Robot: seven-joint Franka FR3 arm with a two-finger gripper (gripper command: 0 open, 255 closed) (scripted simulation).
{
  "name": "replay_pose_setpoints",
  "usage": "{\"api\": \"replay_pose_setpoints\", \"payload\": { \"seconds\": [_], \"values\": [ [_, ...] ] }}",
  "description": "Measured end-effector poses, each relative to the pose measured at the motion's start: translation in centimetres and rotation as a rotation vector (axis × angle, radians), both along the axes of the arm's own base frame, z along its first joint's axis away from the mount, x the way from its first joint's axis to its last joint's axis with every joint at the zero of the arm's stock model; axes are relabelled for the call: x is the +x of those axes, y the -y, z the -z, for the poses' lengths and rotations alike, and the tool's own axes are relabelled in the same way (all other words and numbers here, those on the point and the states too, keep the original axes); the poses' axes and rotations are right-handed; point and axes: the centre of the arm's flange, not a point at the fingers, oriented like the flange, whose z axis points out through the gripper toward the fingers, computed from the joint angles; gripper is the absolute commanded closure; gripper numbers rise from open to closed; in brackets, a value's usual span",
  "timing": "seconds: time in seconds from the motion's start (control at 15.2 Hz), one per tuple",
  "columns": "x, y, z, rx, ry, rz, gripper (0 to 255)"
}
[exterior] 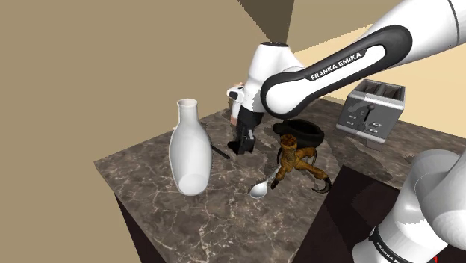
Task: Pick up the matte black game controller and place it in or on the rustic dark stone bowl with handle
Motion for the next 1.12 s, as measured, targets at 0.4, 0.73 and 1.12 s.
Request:
{"api": "replay_pose_setpoints", "payload": {
  "seconds": [0.4,0.73,1.12],
  "values": [
    [-0.2,0.1,-3.1,0.0,0.0,0.0,255],
    [0.0,0.0,-5.8,0.0,0.0,0.0,255],
    [0.0,0.2,-8.9,0.0,0.0,0.0,255]
  ]
}}
